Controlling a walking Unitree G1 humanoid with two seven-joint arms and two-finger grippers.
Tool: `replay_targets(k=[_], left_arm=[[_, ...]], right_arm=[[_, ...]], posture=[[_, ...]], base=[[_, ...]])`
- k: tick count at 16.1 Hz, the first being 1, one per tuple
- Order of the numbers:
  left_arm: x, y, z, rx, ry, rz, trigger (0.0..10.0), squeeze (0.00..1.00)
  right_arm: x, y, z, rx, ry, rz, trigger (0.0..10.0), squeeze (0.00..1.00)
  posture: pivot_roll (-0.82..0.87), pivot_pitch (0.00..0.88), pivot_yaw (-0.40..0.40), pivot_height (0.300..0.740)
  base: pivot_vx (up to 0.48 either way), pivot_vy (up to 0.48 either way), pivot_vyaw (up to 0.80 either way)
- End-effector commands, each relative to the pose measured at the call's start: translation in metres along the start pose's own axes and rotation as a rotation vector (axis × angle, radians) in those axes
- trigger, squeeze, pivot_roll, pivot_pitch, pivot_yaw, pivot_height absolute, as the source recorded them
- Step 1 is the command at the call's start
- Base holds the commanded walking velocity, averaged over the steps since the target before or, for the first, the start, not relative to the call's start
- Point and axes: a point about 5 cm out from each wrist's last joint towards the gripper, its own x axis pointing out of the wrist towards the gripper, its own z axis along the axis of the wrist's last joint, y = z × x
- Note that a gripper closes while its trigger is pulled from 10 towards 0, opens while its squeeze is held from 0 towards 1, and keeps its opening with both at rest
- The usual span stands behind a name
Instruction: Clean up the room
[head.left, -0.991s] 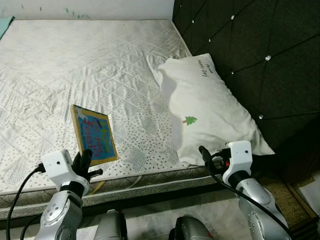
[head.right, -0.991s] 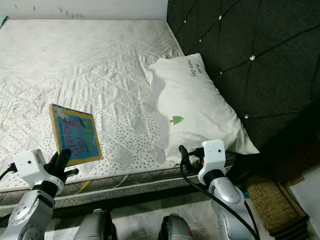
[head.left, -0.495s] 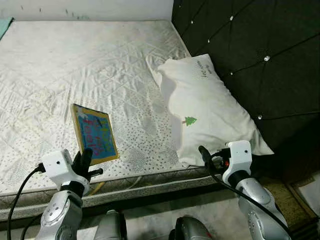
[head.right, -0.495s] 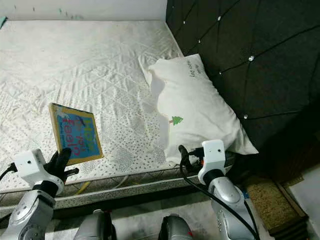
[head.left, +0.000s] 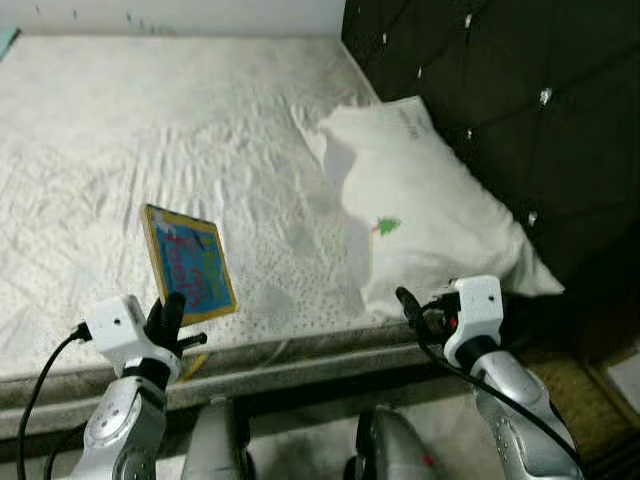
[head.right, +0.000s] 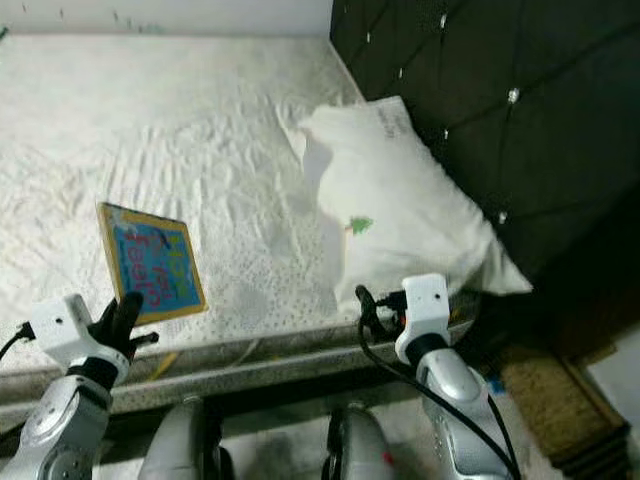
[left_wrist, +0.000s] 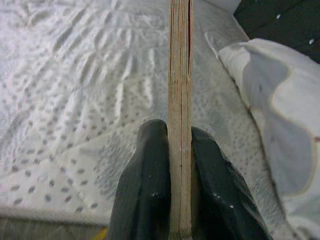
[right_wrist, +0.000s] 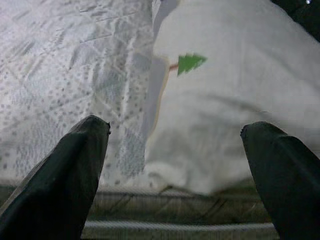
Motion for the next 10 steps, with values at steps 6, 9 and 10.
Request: replay_targets(k=[6, 9, 10], left_arm=[[0.0009, 0.0004, 0.0084, 0.007, -0.069, -0.009, 10.0, 0.00], [0.0015, 0.0008, 0.0090, 0.006, -0.074, -0.008, 10.0, 0.00], [0.0016, 0.0008, 0.0092, 0.007, -0.075, -0.009, 10.0, 0.00]], right_arm=[[-0.0014, -0.0016, -0.0053, -0.005, 0.015, 0.009, 10.0, 0.00], [-0.0005, -0.0011, -0.0049, -0.004, 0.013, 0.011, 10.0, 0.00], [-0.0004, -0.0011, -0.0049, -0.003, 0.012, 0.010, 10.0, 0.00]], posture=[[-0.10, 0.104, -0.062, 0.566], [-0.10, 0.106, -0.062, 0.566], [-0.10, 0.107, -0.061, 0.566]], base=[[0.121, 0.000, 0.00], [0.385, 0.000, 0.00], [0.405, 0.000, 0.00]])
